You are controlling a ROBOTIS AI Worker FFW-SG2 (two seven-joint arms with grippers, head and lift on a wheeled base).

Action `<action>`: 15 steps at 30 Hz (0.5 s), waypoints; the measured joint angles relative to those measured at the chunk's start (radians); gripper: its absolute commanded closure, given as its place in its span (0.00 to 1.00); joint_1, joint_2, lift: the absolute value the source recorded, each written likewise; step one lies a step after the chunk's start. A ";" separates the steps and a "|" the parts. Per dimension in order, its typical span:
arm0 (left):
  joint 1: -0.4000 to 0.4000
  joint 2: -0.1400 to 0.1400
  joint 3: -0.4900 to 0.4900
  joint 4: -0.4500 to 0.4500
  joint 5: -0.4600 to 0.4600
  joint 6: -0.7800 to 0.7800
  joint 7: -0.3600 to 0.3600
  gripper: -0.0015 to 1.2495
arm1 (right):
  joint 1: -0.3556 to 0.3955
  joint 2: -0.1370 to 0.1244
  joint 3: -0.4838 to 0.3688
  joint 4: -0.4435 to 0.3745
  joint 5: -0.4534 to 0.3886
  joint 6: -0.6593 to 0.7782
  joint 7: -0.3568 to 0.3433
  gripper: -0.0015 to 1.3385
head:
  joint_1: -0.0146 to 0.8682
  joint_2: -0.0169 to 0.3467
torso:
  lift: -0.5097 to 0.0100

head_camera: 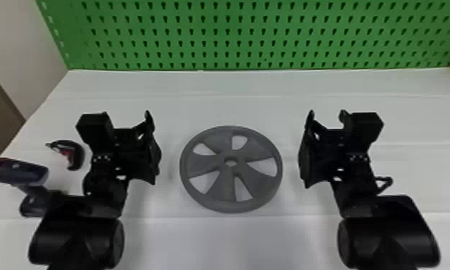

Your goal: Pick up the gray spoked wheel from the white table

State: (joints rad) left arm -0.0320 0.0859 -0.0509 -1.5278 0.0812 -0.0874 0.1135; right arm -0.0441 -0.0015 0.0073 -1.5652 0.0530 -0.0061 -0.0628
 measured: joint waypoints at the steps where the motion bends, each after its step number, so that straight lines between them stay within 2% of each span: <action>1: 0.001 0.000 0.000 0.000 0.000 0.000 0.000 0.17 | 0.000 0.000 0.000 0.000 0.000 0.000 0.000 0.39 | 0.89 0.17 | 0.79; 15: 0.003 0.000 0.002 0.000 -0.001 0.000 0.000 0.17 | -0.002 -0.002 0.001 0.003 -0.005 0.001 0.000 0.39 | 0.89 0.17 | 0.79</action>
State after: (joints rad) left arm -0.0291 0.0859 -0.0491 -1.5278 0.0798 -0.0874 0.1135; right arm -0.0457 -0.0030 0.0083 -1.5624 0.0482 -0.0048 -0.0628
